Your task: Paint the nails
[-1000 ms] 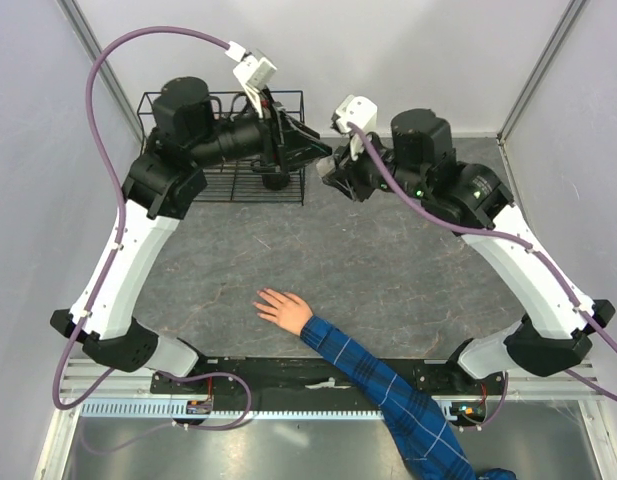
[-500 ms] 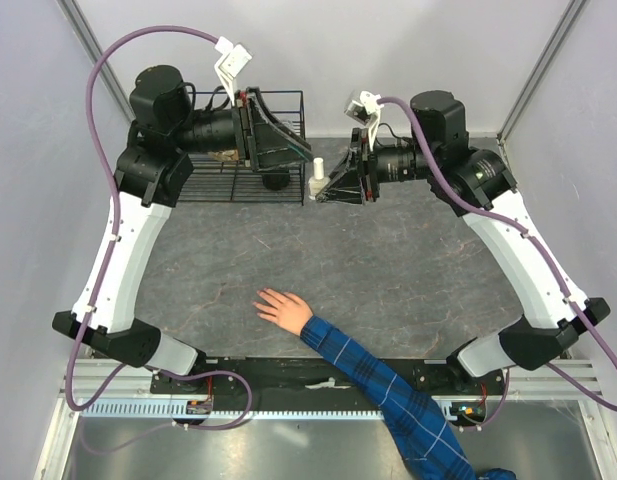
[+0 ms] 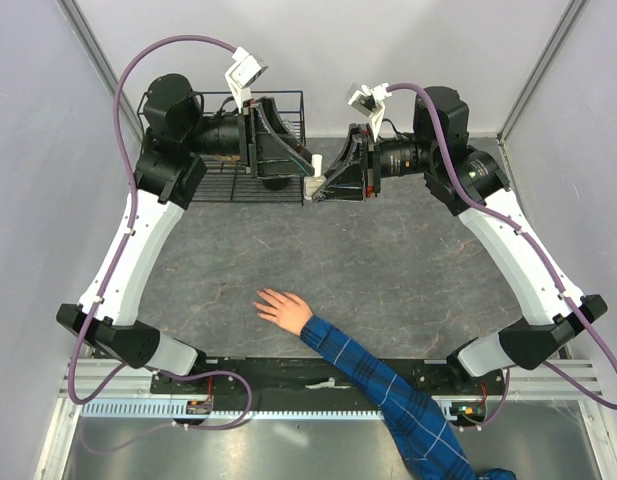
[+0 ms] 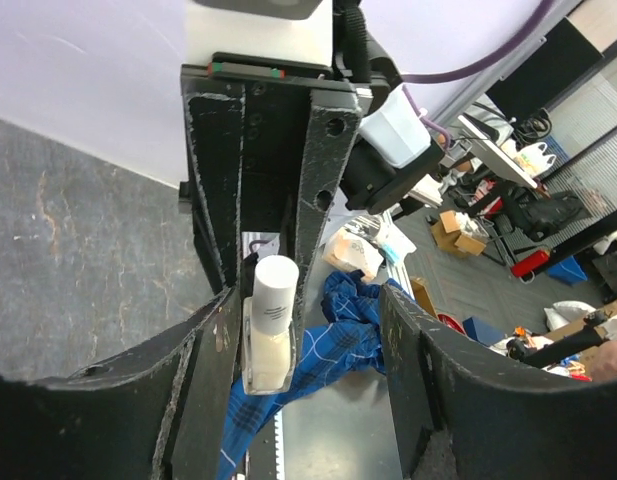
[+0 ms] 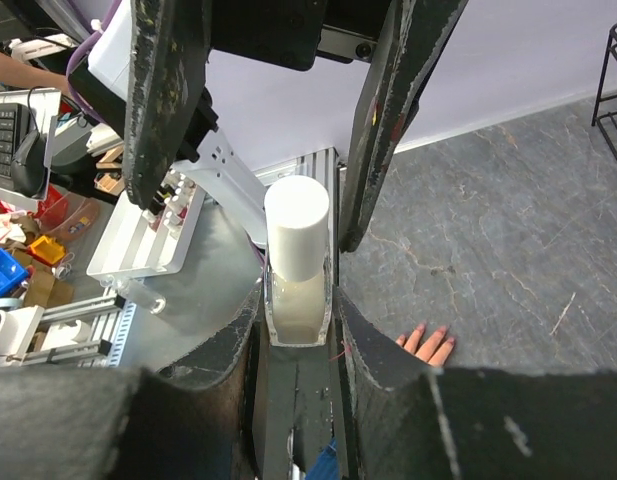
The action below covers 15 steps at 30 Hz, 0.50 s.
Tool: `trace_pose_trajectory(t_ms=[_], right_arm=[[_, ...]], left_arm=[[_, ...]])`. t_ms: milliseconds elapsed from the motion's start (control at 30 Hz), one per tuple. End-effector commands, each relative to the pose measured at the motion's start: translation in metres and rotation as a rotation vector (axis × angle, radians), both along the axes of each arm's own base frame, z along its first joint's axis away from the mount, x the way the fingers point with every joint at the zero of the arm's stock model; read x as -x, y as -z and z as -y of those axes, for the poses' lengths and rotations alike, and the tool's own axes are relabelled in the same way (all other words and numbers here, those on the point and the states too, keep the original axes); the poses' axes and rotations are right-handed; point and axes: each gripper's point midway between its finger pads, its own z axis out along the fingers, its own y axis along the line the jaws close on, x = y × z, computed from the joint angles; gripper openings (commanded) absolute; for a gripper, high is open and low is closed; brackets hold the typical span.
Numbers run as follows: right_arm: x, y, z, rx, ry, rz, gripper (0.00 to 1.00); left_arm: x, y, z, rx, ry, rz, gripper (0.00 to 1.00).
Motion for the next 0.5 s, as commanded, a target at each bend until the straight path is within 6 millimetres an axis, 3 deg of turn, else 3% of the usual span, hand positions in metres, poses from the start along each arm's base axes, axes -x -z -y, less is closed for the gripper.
trace_pose_trajectory(t_ms=[0, 233, 267, 300, 333, 400, 467], right_arm=[[0.004, -0.014, -0.001, -0.044, -0.037, 0.046, 0.00], [0.002, -0.015, -0.001, -0.046, -0.019, 0.062, 0.00], [0.000, -0.014, -0.001, -0.043, -0.011, 0.063, 0.00], [-0.001, -0.014, 0.000, -0.042, 0.001, 0.067, 0.00], [-0.002, -0.014, 0.001, -0.042, 0.017, 0.073, 0.00], [-0.012, -0.013, 0.003, -0.036, 0.076, 0.086, 0.00], [-0.023, -0.012, 0.003, -0.027, 0.144, 0.092, 0.00]], left_arm=[[0.008, -0.013, 0.003, 0.026, 0.064, 0.024, 0.63], [0.009, -0.017, 0.013, 0.028, 0.110, 0.028, 0.51], [0.009, -0.018, 0.013, 0.030, 0.108, 0.034, 0.46], [0.009, -0.019, 0.013, 0.030, 0.108, 0.034, 0.32], [0.008, -0.021, 0.013, 0.034, 0.098, 0.045, 0.28], [0.003, -0.021, 0.014, 0.034, 0.061, 0.055, 0.04], [0.000, -0.022, 0.014, 0.030, 0.015, 0.076, 0.02]])
